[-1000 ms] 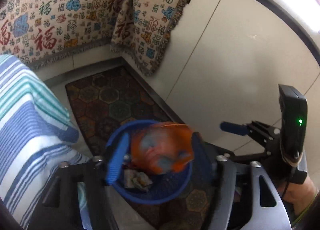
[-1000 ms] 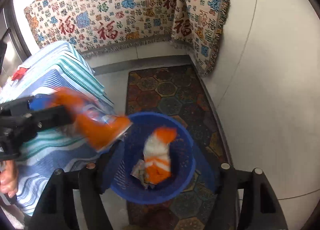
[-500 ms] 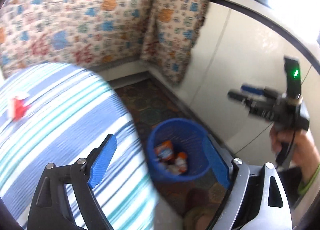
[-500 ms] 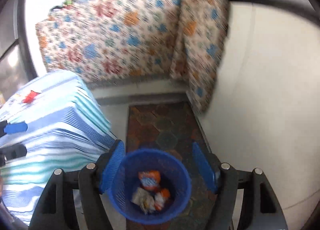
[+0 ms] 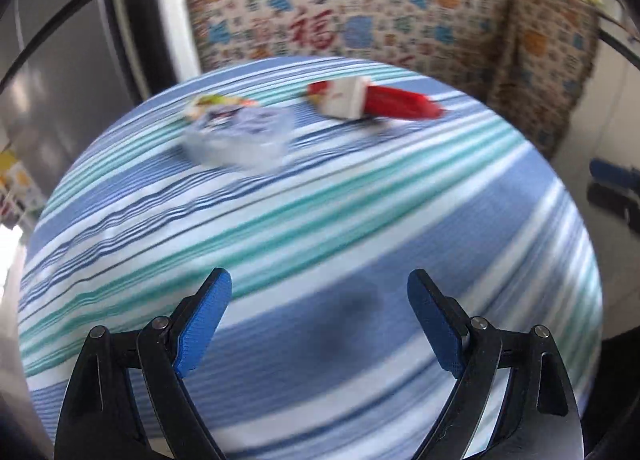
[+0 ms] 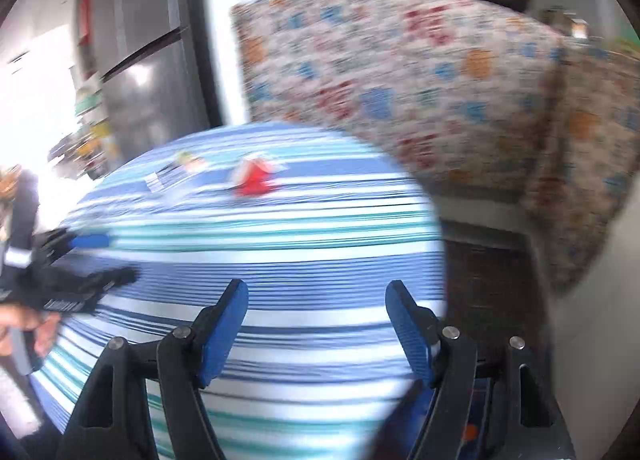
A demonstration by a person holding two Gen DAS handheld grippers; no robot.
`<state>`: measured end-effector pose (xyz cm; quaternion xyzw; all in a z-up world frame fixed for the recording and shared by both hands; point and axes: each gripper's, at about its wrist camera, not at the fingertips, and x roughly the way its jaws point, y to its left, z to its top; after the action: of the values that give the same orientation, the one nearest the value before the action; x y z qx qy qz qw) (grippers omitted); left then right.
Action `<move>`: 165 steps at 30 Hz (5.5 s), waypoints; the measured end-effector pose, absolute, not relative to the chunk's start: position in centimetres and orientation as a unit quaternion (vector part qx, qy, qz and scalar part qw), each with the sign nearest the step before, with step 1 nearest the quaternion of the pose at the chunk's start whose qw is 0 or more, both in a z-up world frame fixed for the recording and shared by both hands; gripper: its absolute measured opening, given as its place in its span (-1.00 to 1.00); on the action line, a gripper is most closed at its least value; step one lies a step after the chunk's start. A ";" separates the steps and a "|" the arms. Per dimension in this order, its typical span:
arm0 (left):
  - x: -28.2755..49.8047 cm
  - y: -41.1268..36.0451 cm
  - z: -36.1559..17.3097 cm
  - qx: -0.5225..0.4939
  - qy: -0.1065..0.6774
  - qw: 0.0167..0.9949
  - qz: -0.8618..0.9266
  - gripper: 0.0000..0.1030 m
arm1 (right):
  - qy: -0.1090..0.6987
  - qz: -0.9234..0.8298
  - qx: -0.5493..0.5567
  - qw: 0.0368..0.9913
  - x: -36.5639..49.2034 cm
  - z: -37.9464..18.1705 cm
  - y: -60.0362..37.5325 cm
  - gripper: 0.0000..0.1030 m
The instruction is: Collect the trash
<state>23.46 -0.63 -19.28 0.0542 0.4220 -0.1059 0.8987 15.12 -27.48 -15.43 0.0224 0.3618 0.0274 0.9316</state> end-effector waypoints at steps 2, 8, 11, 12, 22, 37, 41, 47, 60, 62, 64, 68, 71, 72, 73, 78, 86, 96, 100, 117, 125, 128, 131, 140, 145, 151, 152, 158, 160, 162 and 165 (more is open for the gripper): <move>25.0 1.2 -20.0 0.039 0.433 0.897 -0.086 0.76 | 0.373 0.045 0.000 0.927 16.4 -16.3 -24.4 0.41; 26.4 3.4 -20.7 0.021 0.443 0.895 -0.050 0.91 | 0.403 0.059 -0.046 0.912 19.4 -18.5 -19.2 0.41; 26.7 3.7 -21.2 0.025 0.450 0.892 -0.044 0.99 | 0.418 0.064 -0.037 0.906 20.6 -19.3 -18.6 0.41; 26.7 3.8 -21.1 0.025 0.450 0.892 -0.044 0.99 | 0.424 0.066 -0.034 0.903 20.8 -19.6 -18.5 0.41; 28.3 3.9 -20.1 -0.005 0.468 0.882 -0.054 0.98 | 0.439 0.071 -0.034 0.895 20.9 -20.1 -18.5 0.43; 41.2 -2.3 -17.9 -0.037 0.493 0.860 0.126 0.94 | 0.440 0.074 -0.033 0.894 21.0 -20.1 -18.6 0.46; 39.6 -1.6 -18.7 -0.014 0.483 0.864 0.141 0.94 | 0.440 0.077 -0.033 0.894 21.0 -20.2 -18.6 0.46; 37.1 2.2 -19.3 -0.018 0.481 0.869 0.115 0.96 | 0.439 0.076 -0.034 0.895 21.1 -20.4 -18.4 0.46; 37.5 2.4 -20.1 -0.012 0.461 0.887 0.031 0.47 | 0.431 0.043 0.005 0.901 30.5 -15.9 -22.3 0.43; 37.2 2.5 -19.9 0.008 0.460 0.888 0.016 0.46 | 0.448 0.045 0.007 0.893 32.9 -16.4 -22.4 0.41; 36.7 2.7 -19.7 0.019 0.460 0.888 0.003 0.45 | 0.488 0.064 0.013 0.870 35.1 -17.7 -22.4 0.01; 35.1 3.6 -19.4 0.027 0.468 0.883 -0.018 0.45 | 0.512 0.068 -0.001 0.856 34.5 -19.0 -22.0 -0.46; 32.7 3.7 -19.2 0.052 0.475 0.877 -0.044 0.45 | 0.514 0.075 0.007 0.855 31.1 -18.7 -21.6 -0.47; 31.7 3.7 -19.2 0.061 0.478 0.875 -0.056 0.45 | 0.512 0.071 0.005 0.856 29.7 -18.6 -21.3 -0.47; 30.8 3.7 -19.1 0.068 0.480 0.873 -0.064 0.45 | 0.510 0.067 0.003 0.858 27.9 -18.5 -20.9 -0.47; 26.5 4.8 -19.4 0.068 0.485 0.867 -0.089 0.49 | 0.479 0.049 -0.014 0.876 21.9 -19.1 -19.0 -0.39; 25.2 7.0 -20.1 0.019 0.460 0.887 -0.045 0.90 | 0.443 0.028 -0.012 0.896 21.5 -20.1 -19.4 0.50; 25.2 9.0 -20.4 0.009 0.468 0.883 -0.014 0.99 | 0.442 0.035 -0.015 0.896 21.2 -20.4 -19.4 0.55; 25.0 9.2 -20.4 0.009 0.457 0.889 -0.016 0.99 | 0.442 0.035 -0.017 0.896 21.2 -20.5 -19.4 0.56; 24.7 10.6 -20.4 0.009 0.457 0.889 -0.011 0.99 | 0.454 0.047 -0.023 0.889 21.3 -20.7 -19.1 0.56; 24.6 10.6 -20.4 0.009 0.457 0.889 -0.010 0.99 | 0.477 0.069 -0.028 0.876 22.0 -20.0 -18.6 0.56; 24.8 10.7 -20.4 0.009 0.457 0.889 -0.009 0.99 | 0.466 0.072 -0.021 0.881 22.7 -18.1 -18.6 0.56; 24.8 10.6 -20.3 0.008 0.457 0.889 -0.007 0.99 | 0.477 0.066 -0.031 0.876 24.1 -17.3 -18.5 0.46; 24.7 10.6 -20.3 0.008 0.460 0.888 -0.009 0.99 | 0.501 0.059 -0.025 0.863 21.2 -18.8 -18.2 -0.60; 24.6 10.2 -20.2 0.007 0.473 0.881 -0.010 0.99 | 0.475 0.050 -0.017 0.879 20.8 -19.1 -18.4 0.48; 25.6 9.9 -19.2 -0.024 0.462 0.886 -0.038 0.99 | 0.495 0.059 -0.033 0.866 22.5 -20.5 -17.6 0.48; 26.0 9.7 -19.2 -0.018 0.462 0.886 -0.031 0.99 | 0.500 0.062 -0.026 0.864 22.9 -20.4 -17.6 0.48; 27.6 8.3 -20.0 0.023 0.468 0.883 -0.019 0.84 | 0.518 0.072 -0.012 0.852 25.2 -19.3 -17.9 0.03; 27.5 8.2 -19.6 0.021 0.461 0.887 -0.031 0.40 | 0.524 0.071 -0.019 0.848 25.2 -19.2 -18.0 -0.49; 27.3 8.3 -19.1 0.018 0.453 0.890 -0.034 0.22 | 0.515 0.062 -0.016 0.855 24.5 -18.7 -18.2 -0.49; 26.7 9.1 -18.2 0.005 0.439 0.898 -0.033 0.21 | 0.492 0.084 0.002 0.867 22.6 -17.1 -18.0 -0.49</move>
<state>26.72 9.09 -18.18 0.0048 0.4392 -0.0329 0.8978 22.62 -17.99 -17.12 0.0024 0.4917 0.0840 0.8667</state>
